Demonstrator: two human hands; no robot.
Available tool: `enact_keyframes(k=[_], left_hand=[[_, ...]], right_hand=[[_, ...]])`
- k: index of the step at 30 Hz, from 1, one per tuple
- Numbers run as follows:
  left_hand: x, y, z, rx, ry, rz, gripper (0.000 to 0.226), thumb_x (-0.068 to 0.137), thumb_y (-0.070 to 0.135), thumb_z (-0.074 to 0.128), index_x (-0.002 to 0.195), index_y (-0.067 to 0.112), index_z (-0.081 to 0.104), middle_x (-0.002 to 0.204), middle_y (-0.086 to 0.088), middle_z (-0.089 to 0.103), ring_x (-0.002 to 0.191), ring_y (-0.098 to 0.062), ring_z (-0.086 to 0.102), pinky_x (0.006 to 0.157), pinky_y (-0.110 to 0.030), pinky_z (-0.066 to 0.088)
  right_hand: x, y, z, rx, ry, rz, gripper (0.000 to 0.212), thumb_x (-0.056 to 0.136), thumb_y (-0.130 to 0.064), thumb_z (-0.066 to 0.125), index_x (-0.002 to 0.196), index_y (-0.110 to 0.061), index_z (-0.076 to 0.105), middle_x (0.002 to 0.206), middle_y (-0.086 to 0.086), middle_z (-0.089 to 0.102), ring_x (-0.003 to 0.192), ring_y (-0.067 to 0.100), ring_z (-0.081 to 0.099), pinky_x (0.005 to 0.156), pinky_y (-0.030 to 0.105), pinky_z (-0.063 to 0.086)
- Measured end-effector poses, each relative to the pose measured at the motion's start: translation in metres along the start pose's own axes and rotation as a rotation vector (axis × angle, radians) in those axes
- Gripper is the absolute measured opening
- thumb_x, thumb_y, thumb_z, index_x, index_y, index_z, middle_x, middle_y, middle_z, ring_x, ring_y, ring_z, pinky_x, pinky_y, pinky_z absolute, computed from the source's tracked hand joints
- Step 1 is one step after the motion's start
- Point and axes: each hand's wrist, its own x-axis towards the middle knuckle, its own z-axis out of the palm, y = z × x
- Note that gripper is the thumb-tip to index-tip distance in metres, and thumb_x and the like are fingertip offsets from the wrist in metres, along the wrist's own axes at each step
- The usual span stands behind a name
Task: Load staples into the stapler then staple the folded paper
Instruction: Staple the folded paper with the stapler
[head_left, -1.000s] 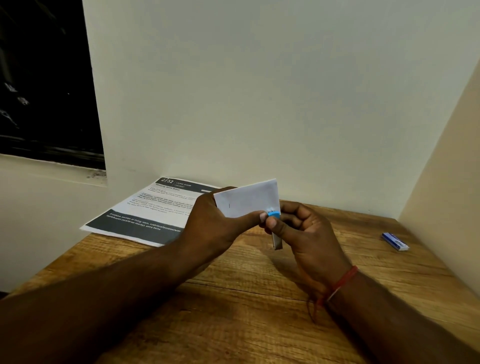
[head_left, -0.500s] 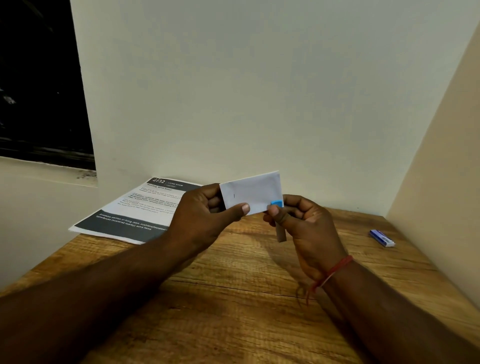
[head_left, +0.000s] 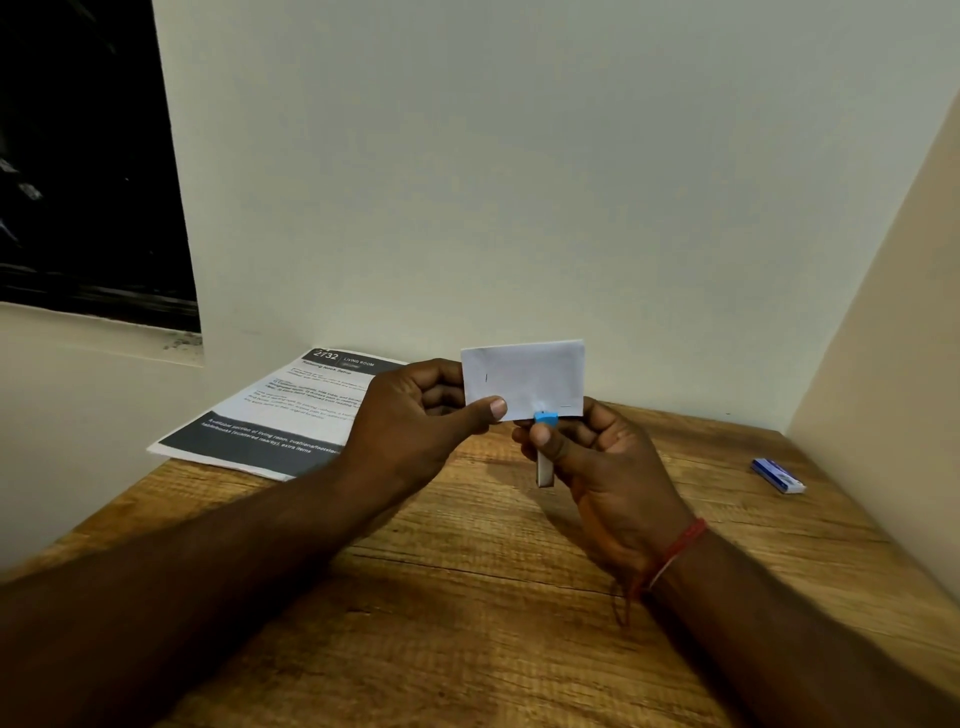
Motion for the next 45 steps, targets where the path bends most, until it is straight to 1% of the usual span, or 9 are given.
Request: enact_keyframes(k=[6,9,16,23,29,32,34,38,45], left_hand=[[-0.001,0.002,0.002,0.005,-0.009,0.002,0.029,0.089,0.014,0.094,0.116,0.011,0.083,0.103,-0.008,0.088,0.096,-0.032,0.086,0.097,-0.056,0.069],[-0.001,0.002,0.002,0.011,-0.012,0.008,0.029,0.089,0.015,0.095,0.115,0.011,0.083,0.101,-0.008,0.088,0.094,-0.031,0.086,0.093,-0.050,0.070],[-0.001,0.003,0.004,0.024,-0.027,0.030,0.032,0.089,0.011,0.094,0.118,0.010,0.083,0.100,-0.007,0.089,0.090,-0.024,0.086,0.083,-0.032,0.068],[-0.004,0.004,0.004,0.049,-0.031,0.038,0.034,0.087,0.013,0.095,0.120,0.012,0.084,0.101,-0.002,0.089,0.090,-0.019,0.086,0.086,-0.035,0.070],[-0.003,0.002,0.001,0.043,-0.041,0.017,0.036,0.089,0.012,0.094,0.124,0.011,0.083,0.102,-0.003,0.089,0.089,-0.017,0.086,0.083,-0.031,0.068],[0.001,0.001,-0.002,-0.029,-0.013,-0.029,0.026,0.092,0.011,0.091,0.117,0.011,0.083,0.100,-0.009,0.089,0.091,-0.023,0.085,0.089,-0.043,0.071],[0.004,0.001,-0.003,-0.106,0.008,-0.075,0.022,0.095,0.009,0.088,0.117,0.009,0.082,0.101,-0.010,0.088,0.092,-0.023,0.084,0.094,-0.046,0.070],[0.006,0.002,-0.005,-0.173,0.021,-0.131,0.023,0.099,0.007,0.083,0.122,0.005,0.079,0.098,-0.007,0.088,0.092,-0.019,0.085,0.092,-0.040,0.071],[0.007,-0.001,-0.002,-0.224,-0.045,-0.227,0.056,0.095,-0.002,0.085,0.142,0.019,0.065,0.113,-0.019,0.085,0.097,-0.035,0.086,0.083,-0.044,0.072]], right_hand=[[-0.001,-0.002,0.000,0.002,0.001,-0.011,0.063,0.067,-0.029,0.092,0.126,-0.015,0.075,0.118,0.014,0.085,0.111,0.023,0.082,0.101,0.042,0.059],[-0.002,-0.004,0.000,-0.020,0.013,-0.023,0.061,0.068,-0.031,0.091,0.126,-0.016,0.075,0.116,0.013,0.086,0.109,0.022,0.083,0.094,0.040,0.059],[0.002,-0.007,-0.004,-0.139,0.046,-0.062,0.047,0.075,-0.029,0.088,0.120,-0.017,0.077,0.110,0.013,0.087,0.106,0.026,0.084,0.101,0.047,0.064],[0.003,-0.013,-0.004,-0.209,0.066,-0.094,0.045,0.074,-0.030,0.087,0.115,-0.013,0.078,0.094,0.012,0.087,0.087,0.015,0.084,0.071,0.025,0.064],[0.003,-0.010,-0.003,-0.171,0.049,-0.067,0.046,0.077,-0.030,0.089,0.118,-0.011,0.080,0.101,0.020,0.085,0.089,0.022,0.082,0.081,0.033,0.067],[0.002,-0.006,-0.002,-0.131,0.034,-0.025,0.047,0.079,-0.029,0.089,0.120,-0.010,0.079,0.100,0.014,0.083,0.084,0.020,0.078,0.078,0.035,0.065],[0.003,-0.002,-0.003,-0.293,0.066,-0.037,0.038,0.082,-0.028,0.092,0.115,-0.015,0.080,0.098,0.007,0.084,0.082,0.018,0.077,0.076,0.035,0.064],[0.002,0.009,-0.008,-0.895,0.049,-0.093,0.033,0.076,-0.038,0.102,0.099,-0.033,0.080,0.094,-0.011,0.082,0.084,0.002,0.077,0.075,0.022,0.062],[-0.002,0.005,-0.008,-1.065,-0.026,-0.001,0.042,0.069,-0.045,0.104,0.103,-0.033,0.082,0.092,-0.016,0.078,0.081,-0.007,0.072,0.063,0.004,0.049]])
